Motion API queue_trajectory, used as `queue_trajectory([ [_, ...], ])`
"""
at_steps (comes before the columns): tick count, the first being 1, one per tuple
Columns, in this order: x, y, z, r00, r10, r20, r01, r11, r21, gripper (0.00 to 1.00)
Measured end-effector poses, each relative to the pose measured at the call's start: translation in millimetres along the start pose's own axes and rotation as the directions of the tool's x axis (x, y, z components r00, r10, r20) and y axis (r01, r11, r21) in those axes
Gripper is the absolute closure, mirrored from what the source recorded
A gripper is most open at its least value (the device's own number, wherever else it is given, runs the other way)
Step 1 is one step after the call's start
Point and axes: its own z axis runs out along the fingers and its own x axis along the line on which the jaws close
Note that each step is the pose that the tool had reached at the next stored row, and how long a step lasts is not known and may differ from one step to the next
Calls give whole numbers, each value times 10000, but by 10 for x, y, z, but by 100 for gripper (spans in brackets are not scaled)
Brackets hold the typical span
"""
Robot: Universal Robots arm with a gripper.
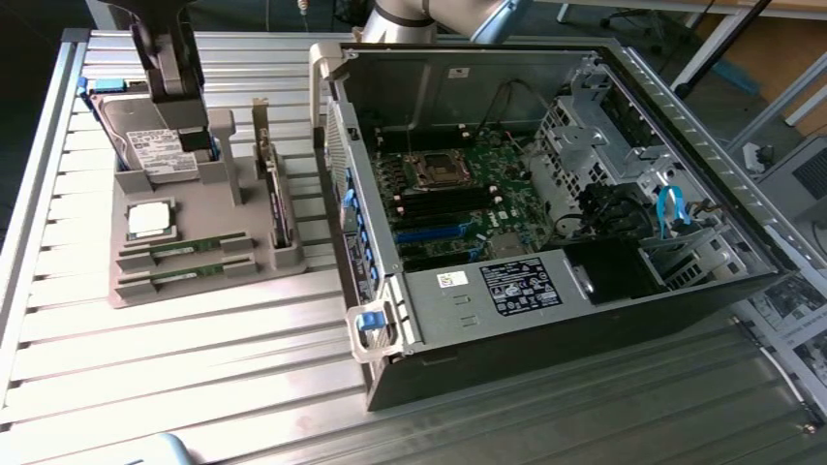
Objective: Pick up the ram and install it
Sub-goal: 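Pick up the ram and move it above insertion slot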
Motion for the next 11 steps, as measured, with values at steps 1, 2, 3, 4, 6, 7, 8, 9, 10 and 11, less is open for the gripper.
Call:
queue_trajectory([
  [1,0,0,0,10000,0,1,0,10000,0,70],
  [2,0,0,2,10000,0,1,0,10000,0,70],
  [3,0,0,3,10000,0,0,0,10000,-1,70],
  [4,0,0,5,10000,0,0,0,10000,0,70],
  [6,0,1,11,10000,-1,0,1,10000,-1,70],
  [7,-1,3,14,10000,0,0,0,10000,0,70],
  [8,-1,4,17,10000,0,1,0,10000,0,70],
  [9,-1,6,21,10000,0,1,0,10000,0,70],
  [10,-1,8,24,10000,0,0,0,10000,0,70],
  [11,-2,11,28,10000,1,1,-1,10000,0,70],
])
